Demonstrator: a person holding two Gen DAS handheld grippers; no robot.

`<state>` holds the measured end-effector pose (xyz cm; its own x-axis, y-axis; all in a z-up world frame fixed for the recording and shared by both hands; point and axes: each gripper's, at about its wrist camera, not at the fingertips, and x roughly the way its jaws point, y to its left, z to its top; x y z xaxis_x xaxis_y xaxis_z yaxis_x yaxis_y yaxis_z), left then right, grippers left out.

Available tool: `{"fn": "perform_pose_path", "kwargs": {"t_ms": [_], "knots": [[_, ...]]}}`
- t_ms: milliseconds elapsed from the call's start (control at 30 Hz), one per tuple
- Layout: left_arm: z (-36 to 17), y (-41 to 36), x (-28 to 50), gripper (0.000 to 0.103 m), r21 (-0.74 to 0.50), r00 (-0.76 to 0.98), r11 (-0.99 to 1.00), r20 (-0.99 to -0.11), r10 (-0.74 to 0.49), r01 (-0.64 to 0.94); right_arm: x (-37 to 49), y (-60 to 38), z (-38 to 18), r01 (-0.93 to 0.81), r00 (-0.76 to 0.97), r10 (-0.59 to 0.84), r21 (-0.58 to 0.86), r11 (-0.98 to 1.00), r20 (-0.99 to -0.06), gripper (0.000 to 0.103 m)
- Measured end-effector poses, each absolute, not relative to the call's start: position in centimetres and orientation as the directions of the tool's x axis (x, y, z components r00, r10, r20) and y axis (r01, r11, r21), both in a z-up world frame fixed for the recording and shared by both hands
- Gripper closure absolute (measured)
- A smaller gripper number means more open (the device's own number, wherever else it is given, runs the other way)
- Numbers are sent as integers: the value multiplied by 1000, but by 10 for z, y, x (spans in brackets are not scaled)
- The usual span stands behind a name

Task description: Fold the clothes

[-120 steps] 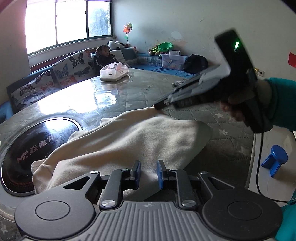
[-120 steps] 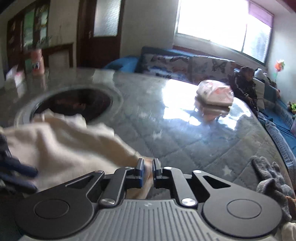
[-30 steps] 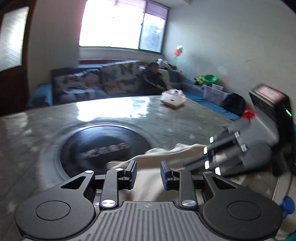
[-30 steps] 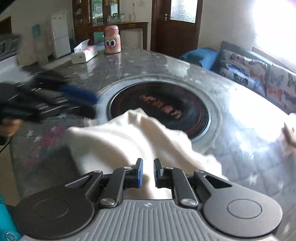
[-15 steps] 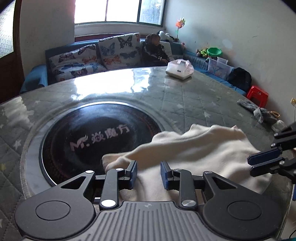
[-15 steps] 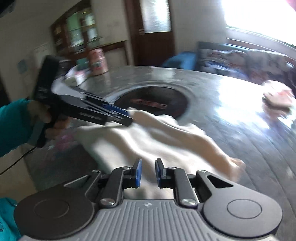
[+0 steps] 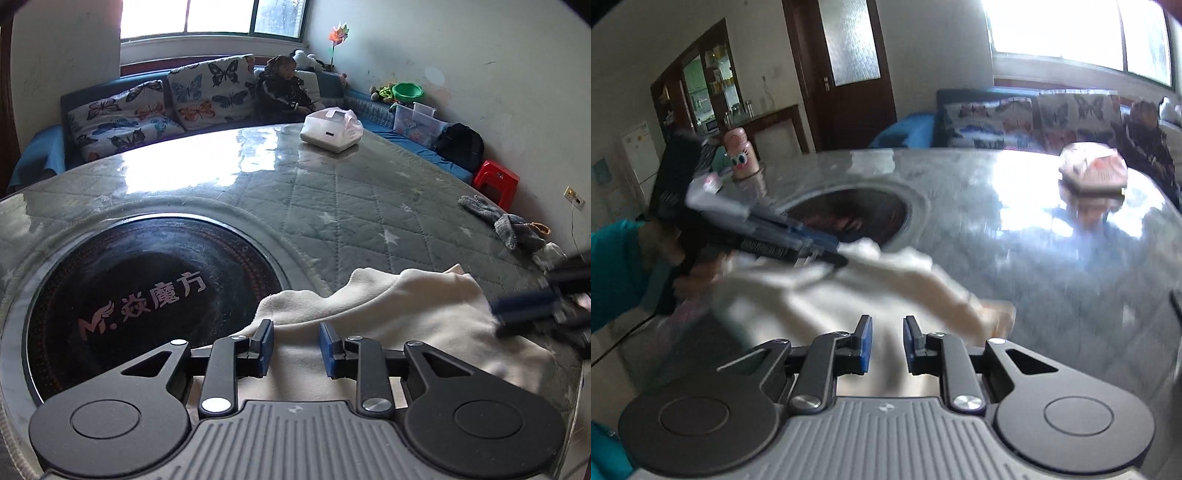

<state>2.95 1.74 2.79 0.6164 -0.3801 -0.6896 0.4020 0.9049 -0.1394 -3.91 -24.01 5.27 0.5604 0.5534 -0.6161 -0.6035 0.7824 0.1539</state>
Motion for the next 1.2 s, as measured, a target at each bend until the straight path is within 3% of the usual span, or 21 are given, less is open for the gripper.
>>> {"fn": "perform_pose_path", "kwargs": {"t_ms": [200, 500, 733, 933, 1200], "knots": [[28, 21, 33, 73, -142, 611, 907, -696, -377, 398, 11, -227, 32, -564, 550, 519, 168, 809, -654, 86], [43, 5, 34, 75, -157, 604, 881, -673, -427, 447, 11, -220, 38, -580, 579, 511, 120, 806, -635, 86], [30, -18, 49, 75, -154, 552, 859, -708, -441, 488, 25, -208, 29, -565, 567, 475, 103, 819, -673, 83], [31, -16, 52, 75, -156, 532, 849, -719, -448, 505, -24, -224, 50, -624, 550, 540, 116, 773, -637, 83], [32, -17, 61, 74, -176, 492, 841, -742, -456, 512, -86, -229, 47, -679, 506, 526, 60, 732, -684, 82]]}}
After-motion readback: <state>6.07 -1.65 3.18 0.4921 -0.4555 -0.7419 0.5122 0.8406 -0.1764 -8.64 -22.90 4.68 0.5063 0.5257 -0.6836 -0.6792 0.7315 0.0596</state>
